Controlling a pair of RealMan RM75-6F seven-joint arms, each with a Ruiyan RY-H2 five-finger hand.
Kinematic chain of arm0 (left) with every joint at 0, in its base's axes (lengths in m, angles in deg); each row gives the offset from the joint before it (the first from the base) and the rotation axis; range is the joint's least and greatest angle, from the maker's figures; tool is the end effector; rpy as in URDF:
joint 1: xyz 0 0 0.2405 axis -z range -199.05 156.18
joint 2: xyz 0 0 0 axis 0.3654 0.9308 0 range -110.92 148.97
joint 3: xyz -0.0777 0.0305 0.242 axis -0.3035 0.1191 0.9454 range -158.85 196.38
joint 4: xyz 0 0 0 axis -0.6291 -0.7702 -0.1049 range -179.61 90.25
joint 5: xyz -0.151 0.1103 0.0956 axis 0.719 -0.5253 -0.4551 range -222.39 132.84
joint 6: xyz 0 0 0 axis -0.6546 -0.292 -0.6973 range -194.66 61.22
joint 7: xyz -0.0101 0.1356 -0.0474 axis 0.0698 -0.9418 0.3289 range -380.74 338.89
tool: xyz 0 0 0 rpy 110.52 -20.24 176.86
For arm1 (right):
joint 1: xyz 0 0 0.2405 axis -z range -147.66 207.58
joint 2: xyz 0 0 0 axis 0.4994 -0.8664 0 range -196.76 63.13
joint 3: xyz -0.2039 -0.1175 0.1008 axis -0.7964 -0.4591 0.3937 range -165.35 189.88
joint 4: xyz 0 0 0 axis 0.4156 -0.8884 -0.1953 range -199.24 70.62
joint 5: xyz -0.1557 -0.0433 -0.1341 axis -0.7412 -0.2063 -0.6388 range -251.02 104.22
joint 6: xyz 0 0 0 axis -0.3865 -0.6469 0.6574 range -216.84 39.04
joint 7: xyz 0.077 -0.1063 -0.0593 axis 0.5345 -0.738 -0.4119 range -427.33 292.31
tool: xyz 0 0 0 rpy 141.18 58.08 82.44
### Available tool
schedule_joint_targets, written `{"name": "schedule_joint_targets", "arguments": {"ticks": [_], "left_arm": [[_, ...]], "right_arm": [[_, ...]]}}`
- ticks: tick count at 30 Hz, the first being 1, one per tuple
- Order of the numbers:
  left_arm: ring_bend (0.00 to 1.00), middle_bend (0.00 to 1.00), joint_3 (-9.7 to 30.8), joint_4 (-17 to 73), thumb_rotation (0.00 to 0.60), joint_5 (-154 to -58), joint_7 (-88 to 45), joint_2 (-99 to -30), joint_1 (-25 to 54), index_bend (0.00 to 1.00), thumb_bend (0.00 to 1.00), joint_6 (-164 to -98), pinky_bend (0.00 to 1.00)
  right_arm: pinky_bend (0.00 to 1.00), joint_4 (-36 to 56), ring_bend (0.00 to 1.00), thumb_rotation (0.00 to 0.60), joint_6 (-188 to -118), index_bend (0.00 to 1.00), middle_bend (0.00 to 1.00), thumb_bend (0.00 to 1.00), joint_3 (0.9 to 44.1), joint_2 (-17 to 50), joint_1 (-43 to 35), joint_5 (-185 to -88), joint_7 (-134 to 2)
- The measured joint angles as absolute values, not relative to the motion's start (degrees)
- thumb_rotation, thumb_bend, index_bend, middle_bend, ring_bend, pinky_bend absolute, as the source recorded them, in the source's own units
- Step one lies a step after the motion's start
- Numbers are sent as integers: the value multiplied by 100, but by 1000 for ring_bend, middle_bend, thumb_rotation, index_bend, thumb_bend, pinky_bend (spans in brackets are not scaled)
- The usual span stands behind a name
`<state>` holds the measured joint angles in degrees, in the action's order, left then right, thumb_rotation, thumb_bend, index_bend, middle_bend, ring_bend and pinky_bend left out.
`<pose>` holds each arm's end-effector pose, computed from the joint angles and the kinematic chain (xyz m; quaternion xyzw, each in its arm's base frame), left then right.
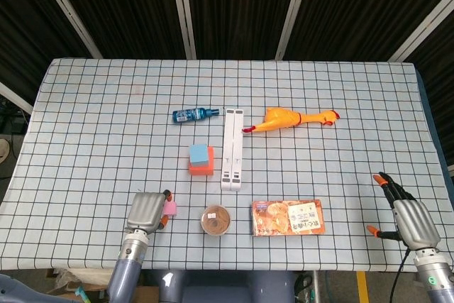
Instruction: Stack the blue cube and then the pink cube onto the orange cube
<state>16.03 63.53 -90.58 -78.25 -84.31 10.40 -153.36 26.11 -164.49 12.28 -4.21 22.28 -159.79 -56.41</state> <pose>-0.1279 0.2139 -0.0521 -0.7006 -0.4467 -0.2464 0.4990 -0.3249 -0.1843 0.1432 0.6099 -0.4743 0.3709 0.5152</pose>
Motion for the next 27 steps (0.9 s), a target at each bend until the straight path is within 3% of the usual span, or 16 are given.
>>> {"name": "schedule_joint_targets", "arguments": {"ticks": [27], "left_arm": [[765, 881, 1543, 6378, 600, -9132, -7801, -8388, 930, 409, 410, -15263, 843]], "right_arm": [[289, 2591, 163, 600, -16420, 88, 58, 56, 1232, -414, 2222, -15942, -5623]]}}
